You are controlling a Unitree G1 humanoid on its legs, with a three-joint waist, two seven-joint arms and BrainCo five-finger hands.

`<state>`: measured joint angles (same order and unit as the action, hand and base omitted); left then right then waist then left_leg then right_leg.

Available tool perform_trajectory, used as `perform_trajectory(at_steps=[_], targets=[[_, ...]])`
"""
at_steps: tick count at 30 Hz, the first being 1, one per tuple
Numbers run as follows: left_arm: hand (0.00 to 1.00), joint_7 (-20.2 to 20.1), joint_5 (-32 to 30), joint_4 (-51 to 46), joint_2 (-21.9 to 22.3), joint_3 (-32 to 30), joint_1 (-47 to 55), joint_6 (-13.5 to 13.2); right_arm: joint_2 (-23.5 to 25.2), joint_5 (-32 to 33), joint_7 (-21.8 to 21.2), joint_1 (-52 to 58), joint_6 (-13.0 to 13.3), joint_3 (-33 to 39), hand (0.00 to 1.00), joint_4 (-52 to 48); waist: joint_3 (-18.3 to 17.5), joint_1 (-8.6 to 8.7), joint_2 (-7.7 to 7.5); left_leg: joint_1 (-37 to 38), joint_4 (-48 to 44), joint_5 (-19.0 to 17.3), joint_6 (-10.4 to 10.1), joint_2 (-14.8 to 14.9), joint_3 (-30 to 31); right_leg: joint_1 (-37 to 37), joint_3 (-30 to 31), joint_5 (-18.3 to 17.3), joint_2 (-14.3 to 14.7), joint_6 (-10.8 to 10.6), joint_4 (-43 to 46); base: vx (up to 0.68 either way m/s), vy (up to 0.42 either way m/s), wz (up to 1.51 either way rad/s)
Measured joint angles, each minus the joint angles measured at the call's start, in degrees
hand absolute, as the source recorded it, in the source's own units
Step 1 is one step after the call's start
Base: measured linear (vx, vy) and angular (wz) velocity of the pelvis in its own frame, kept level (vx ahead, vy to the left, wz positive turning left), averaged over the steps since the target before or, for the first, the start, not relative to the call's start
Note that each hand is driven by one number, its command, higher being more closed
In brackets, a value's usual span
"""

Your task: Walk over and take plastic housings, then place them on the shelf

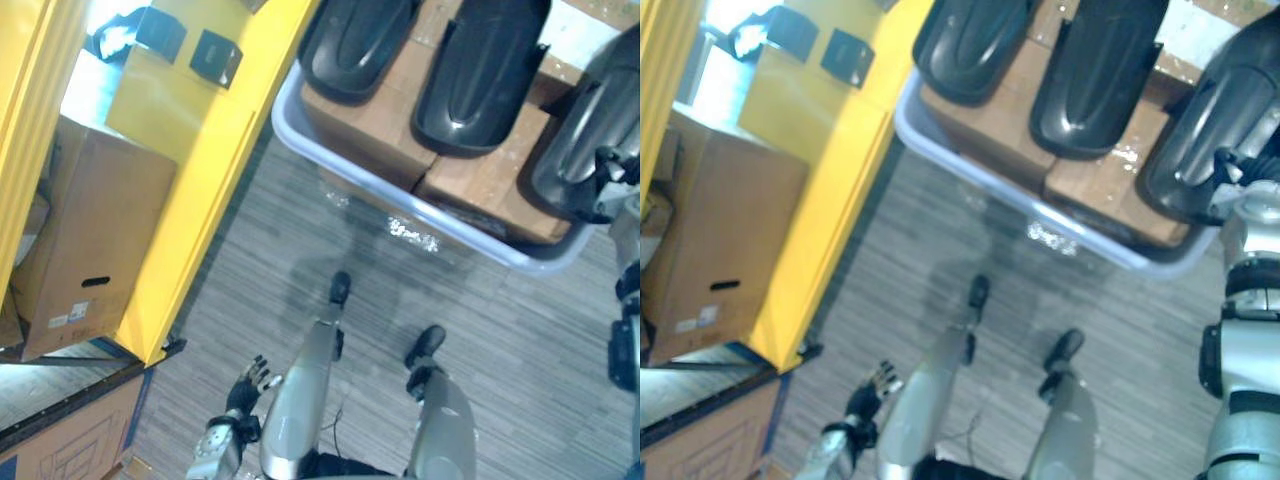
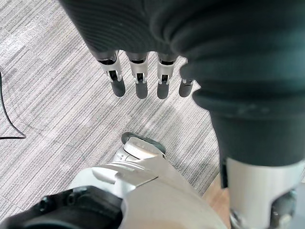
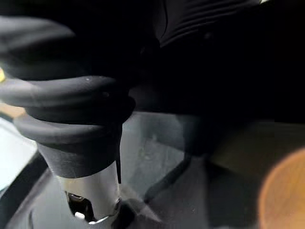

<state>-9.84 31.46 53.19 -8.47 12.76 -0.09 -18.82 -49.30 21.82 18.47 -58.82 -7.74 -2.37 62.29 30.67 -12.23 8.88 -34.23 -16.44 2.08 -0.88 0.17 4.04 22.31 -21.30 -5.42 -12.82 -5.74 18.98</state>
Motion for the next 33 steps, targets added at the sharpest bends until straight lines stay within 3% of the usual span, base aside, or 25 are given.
perform_trajectory(at_steps=[7,13,20,25,29,33], targets=[[0.00,0.04,0.06,0.22,0.00,0.10,0.00,-0.14,-1.53,-0.09,-0.94,0.00,-0.07,-0.02,1.00,1.88,-0.05,0.02,0.08,0.01,-0.09,0.06,-0.10,0.19,0.28,-0.01,-0.42,-0.58,0.11,0.37,0.48,0.00,-0.001,0.01],[0.00,0.12,0.08,0.16,0.02,0.18,0.00,-0.24,-1.51,-0.50,-1.96,0.01,-1.63,-0.11,1.00,2.02,-0.10,0.05,0.16,0.19,-0.45,0.05,-0.11,0.23,0.22,-0.32,-0.42,-0.60,0.10,0.41,0.61,0.00,0.000,0.00],[0.00,1.28,0.09,-0.67,-0.04,0.93,0.07,-2.45,-1.05,-4.77,-1.38,0.99,-2.14,-1.91,1.00,2.36,-0.11,0.03,0.16,2.52,-0.47,0.03,-0.12,0.21,0.10,-2.36,-0.34,-1.17,-0.13,0.35,1.40,0.00,0.001,0.00],[0.00,5.27,4.58,-5.91,0.06,0.66,1.13,-4.25,-0.41,-9.05,2.91,2.13,-1.21,-1.75,1.00,1.02,-0.11,0.48,0.16,5.16,0.81,0.24,-0.37,0.24,-0.04,-4.51,-0.35,-1.40,-0.18,0.29,1.36,0.00,0.000,0.01],[0.00,9.35,6.24,-14.31,1.12,-1.80,1.77,-4.62,0.66,-12.87,7.85,5.84,0.44,2.38,1.00,-6.26,-0.04,1.34,0.03,10.10,4.49,1.47,-0.72,0.19,-0.24,-8.42,-0.57,-1.36,-0.16,0.23,0.12,0.03,-0.017,0.04],[0.00,14.48,4.73,-25.52,0.92,-7.52,4.76,-4.95,3.33,-19.84,13.36,10.29,1.72,6.12,1.00,-16.86,0.06,2.79,-1.98,17.52,11.26,3.79,-1.20,0.57,-1.21,-13.36,-0.58,-1.34,-0.07,0.20,-2.13,0.05,-0.052,-0.05]])
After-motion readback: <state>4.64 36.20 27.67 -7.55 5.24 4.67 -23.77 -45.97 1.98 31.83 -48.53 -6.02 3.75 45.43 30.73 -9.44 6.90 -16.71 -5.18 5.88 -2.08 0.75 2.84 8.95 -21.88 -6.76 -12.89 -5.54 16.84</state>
